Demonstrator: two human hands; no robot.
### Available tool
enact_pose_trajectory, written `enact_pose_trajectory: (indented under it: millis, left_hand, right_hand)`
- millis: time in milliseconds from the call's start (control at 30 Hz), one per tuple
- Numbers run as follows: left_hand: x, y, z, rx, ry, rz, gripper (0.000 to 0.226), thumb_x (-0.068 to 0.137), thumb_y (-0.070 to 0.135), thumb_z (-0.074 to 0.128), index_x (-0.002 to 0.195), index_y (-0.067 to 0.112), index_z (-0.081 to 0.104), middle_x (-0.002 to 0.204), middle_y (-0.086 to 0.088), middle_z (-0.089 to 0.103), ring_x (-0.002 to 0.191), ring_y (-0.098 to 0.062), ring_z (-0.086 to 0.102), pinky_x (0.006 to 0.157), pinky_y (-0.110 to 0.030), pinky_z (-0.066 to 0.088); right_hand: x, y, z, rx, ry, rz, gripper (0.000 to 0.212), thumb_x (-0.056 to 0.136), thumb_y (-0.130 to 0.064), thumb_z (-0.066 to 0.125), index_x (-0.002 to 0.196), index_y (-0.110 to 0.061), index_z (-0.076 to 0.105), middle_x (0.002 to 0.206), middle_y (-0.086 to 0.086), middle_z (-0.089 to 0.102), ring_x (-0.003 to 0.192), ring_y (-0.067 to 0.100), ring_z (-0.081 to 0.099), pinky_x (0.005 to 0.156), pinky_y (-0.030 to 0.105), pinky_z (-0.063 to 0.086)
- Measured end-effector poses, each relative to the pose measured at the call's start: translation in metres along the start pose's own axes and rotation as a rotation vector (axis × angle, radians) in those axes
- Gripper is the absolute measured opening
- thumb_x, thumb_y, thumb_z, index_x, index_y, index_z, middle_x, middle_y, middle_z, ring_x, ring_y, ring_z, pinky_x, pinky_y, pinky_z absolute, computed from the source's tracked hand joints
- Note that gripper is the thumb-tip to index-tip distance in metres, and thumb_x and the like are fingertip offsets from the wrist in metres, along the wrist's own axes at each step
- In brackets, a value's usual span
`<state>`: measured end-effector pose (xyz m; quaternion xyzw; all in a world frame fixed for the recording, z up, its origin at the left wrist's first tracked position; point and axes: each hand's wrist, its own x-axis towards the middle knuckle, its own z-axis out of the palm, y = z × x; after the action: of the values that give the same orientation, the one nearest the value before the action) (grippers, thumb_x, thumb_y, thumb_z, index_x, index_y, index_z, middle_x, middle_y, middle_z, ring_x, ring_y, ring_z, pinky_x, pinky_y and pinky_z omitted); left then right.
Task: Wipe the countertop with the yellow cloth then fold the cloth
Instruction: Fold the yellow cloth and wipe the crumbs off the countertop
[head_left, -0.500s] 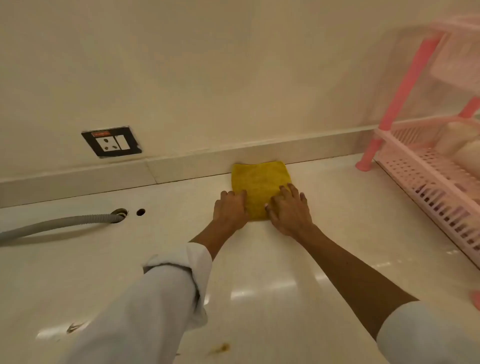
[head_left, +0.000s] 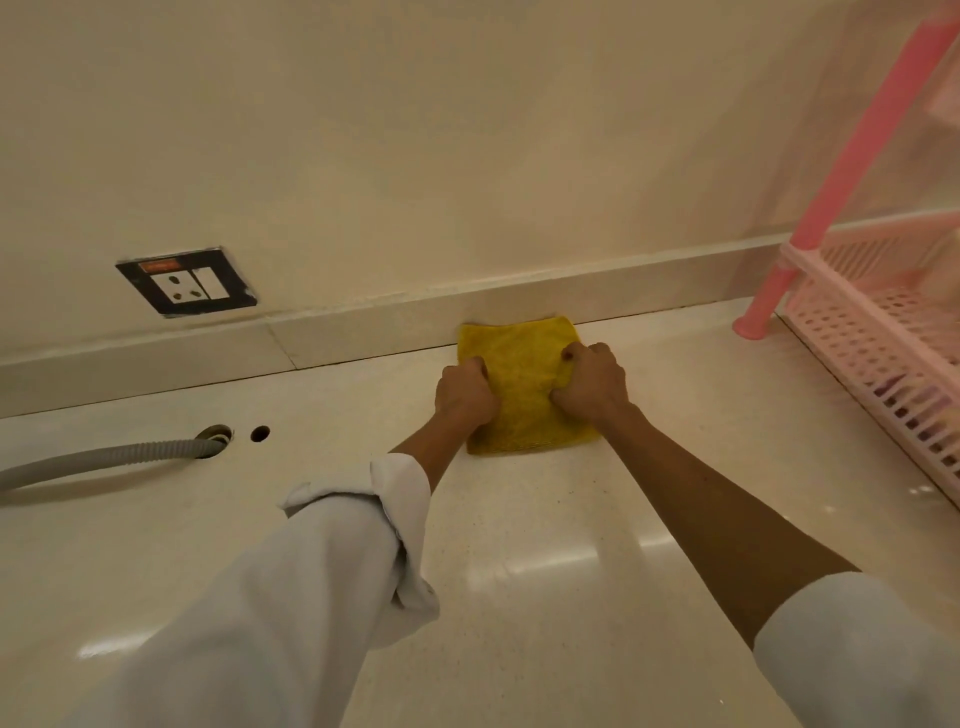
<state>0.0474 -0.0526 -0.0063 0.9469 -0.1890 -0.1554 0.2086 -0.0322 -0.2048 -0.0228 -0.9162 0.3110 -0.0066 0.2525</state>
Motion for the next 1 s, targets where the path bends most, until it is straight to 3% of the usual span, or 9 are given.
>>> enact_pose_trajectory:
  millis: [133, 367, 500, 700, 1000]
  left_hand:
    - [0.0, 0.005, -0.004, -0.016, -0.005, 0.044, 0.031, 0.085, 0.014, 0.06, 0.115, 0.006, 0.052, 0.116, -0.019, 0.058, 0.102, -0.034, 0.059, 0.086, -0.042, 0.054]
    - [-0.037, 0.007, -0.038, -0.067, 0.058, 0.165, 0.04, 0.074, 0.005, 0.063, 0.112, 0.009, 0.054, 0.118, -0.016, 0.054, 0.102, -0.033, 0.056, 0.082, -0.043, 0.052]
    - [-0.077, -0.003, -0.059, -0.067, 0.086, 0.196, 0.047, 0.07, 0.003, 0.064, 0.115, 0.011, 0.054, 0.119, -0.013, 0.051, 0.104, -0.031, 0.055, 0.076, -0.04, 0.049]
    - [-0.138, -0.023, -0.079, -0.045, 0.133, 0.177, 0.048, 0.071, 0.005, 0.066, 0.117, 0.012, 0.056, 0.121, -0.012, 0.053, 0.107, -0.03, 0.056, 0.085, -0.044, 0.053]
    - [-0.229, -0.079, -0.087, 0.006, 0.179, 0.111, 0.038, 0.076, 0.01, 0.07, 0.113, 0.012, 0.057, 0.114, -0.01, 0.054, 0.087, -0.02, 0.05, 0.074, -0.033, 0.052]
  right_hand:
    - [0.001, -0.005, 0.001, 0.087, -0.049, -0.027, 0.073, 0.084, -0.022, 0.068, 0.149, -0.022, 0.036, 0.131, 0.022, 0.054, 0.115, 0.041, 0.054, 0.096, 0.046, 0.047]
    - [-0.037, -0.016, -0.01, 0.2, 0.119, -0.137, 0.051, 0.089, -0.01, 0.059, 0.139, -0.017, 0.053, 0.126, 0.022, 0.061, 0.113, 0.04, 0.058, 0.096, 0.043, 0.047]
    - [-0.075, -0.025, -0.02, 0.164, 0.136, -0.2, 0.05, 0.092, -0.011, 0.055, 0.141, -0.017, 0.049, 0.121, 0.02, 0.057, 0.111, 0.039, 0.055, 0.094, 0.045, 0.045]
    - [-0.136, -0.047, -0.029, 0.129, 0.144, -0.279, 0.052, 0.092, -0.012, 0.054, 0.142, -0.019, 0.047, 0.117, 0.017, 0.054, 0.107, 0.038, 0.055, 0.089, 0.044, 0.046]
    - [-0.24, -0.082, -0.002, 0.092, 0.105, -0.329, 0.053, 0.092, -0.015, 0.053, 0.144, -0.02, 0.045, 0.124, 0.014, 0.053, 0.11, 0.036, 0.055, 0.089, 0.046, 0.05]
